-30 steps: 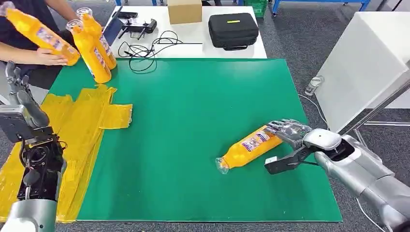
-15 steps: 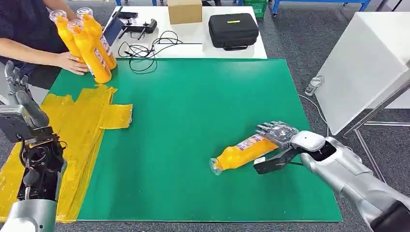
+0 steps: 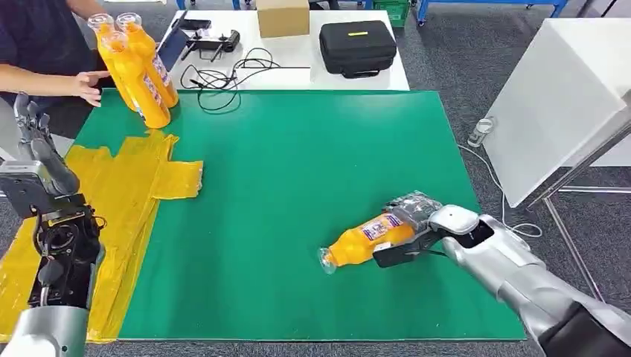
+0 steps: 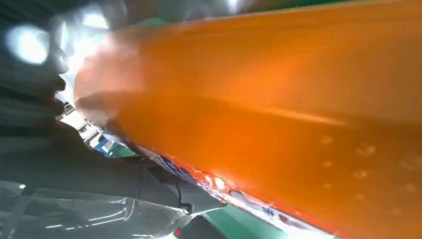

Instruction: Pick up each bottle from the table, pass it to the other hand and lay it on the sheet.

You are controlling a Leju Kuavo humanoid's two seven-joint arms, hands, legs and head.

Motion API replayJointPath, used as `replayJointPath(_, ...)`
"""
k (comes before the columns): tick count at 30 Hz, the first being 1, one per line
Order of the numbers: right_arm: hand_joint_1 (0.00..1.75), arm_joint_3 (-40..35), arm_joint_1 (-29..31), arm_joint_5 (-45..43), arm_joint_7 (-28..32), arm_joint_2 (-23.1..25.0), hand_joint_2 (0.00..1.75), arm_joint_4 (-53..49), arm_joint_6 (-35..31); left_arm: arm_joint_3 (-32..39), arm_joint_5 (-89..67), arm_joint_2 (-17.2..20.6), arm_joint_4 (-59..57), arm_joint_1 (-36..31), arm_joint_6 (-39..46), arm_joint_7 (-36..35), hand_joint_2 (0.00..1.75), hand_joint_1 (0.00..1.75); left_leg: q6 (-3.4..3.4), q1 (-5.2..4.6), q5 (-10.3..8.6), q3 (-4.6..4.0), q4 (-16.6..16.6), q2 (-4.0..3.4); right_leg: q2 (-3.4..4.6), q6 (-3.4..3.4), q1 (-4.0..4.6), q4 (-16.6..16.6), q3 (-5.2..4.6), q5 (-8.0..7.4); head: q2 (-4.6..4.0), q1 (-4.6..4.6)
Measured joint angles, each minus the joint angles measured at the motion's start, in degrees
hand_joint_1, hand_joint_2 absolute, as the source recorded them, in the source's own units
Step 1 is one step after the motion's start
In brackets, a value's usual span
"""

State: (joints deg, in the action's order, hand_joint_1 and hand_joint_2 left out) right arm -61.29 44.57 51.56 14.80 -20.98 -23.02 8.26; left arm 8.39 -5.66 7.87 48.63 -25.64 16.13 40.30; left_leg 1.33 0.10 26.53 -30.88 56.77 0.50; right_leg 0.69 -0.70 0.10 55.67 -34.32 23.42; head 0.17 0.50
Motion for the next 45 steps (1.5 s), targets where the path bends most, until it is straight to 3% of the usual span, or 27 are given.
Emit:
replayJointPath(4,1.75,0.44,-0.15,-1.51,-2.05,0.74,1.75,0.5,-2.46,0.04,0.29,0.09,0.07,0.33,-0.41,0.0,0.0,0.0,0.0,0.0,0.0,0.01,0.0,0.01,-0.03,0.0,0.0,0.0,0.04,0.0,-0.02,0.0)
replayJointPath(5,1.75,0.74,-0.41,-1.88,-2.54,0.9,1.75,0.55,-3.33,0.07,0.35,0.11,0.13,0.49,-0.74,0.0,1.75,0.0,0.0,0.0,0.0,0.0,0.0,0.01,-0.03,0.0,0.0,0.01,0.04,0.0,-0.02,0.0)
replayJointPath(9,1.75,3.18,-1.6,-5.85,-3.48,1.6,1.75,0.55,-8.58,0.17,1.61,0.11,0.57,1.37,-5.64,-0.26,1.75,0.0,0.0,0.0,-0.01,-0.06,0.0,0.06,-0.05,0.0,-0.02,0.03,0.03,0.0,-0.02,0.0)
replayJointPath(16,1.75,15.57,-1.46,-11.06,-4.09,5.16,1.75,-4.37,-17.66,0.66,14.35,-0.53,-0.02,2.46,-34.99,-6.23,1.75,0.0,0.0,0.0,-0.01,-0.11,0.0,0.05,-0.04,0.0,-0.01,0.04,-0.05,0.0,0.0,0.0)
replayJointPath(21,1.75,23.95,-0.96,-11.74,-3.93,9.96,1.75,-6.71,-22.05,0.39,20.45,-2.27,-2.16,1.74,-46.4,-10.03,1.75,0.0,-0.01,0.0,-0.02,-0.1,0.0,0.06,-0.04,0.0,-0.01,0.04,-0.06,0.0,-0.02,0.0)
replayJointPath(27,1.75,29.97,0.14,-12.42,-4.13,15.94,1.75,-7.23,-24.52,-1.26,23.13,-4.87,-5.66,-1.97,-47.69,-12.26,1.75,0.0,-0.03,0.0,-0.04,-0.1,0.0,0.04,-0.04,0.0,-0.01,0.05,-0.06,-0.01,0.0,0.02)
replayJointPath(34,1.75,32.94,3.09,-11.63,-10.38,25.77,1.75,-3.67,-27.36,-4.57,22.67,-9.68,-8.3,-7.42,-41.49,-12.15,1.75,0.0,-0.03,0.0,-0.04,-0.07,0.0,0.04,-0.03,0.0,0.04,0.06,-0.07,0.0,-0.02,0.0)
replayJointPath(45,1.75,35.15,5.23,-10.54,-15.32,32.29,1.75,0.48,-26.42,-8.53,20.68,-14.08,-10.16,-11.98,-35.82,-9.99,1.75,0.0,-0.03,-0.01,-0.04,-0.12,0.01,0.1,-0.05,0.0,0.0,0.06,-0.08,0.0,0.0,0.0)
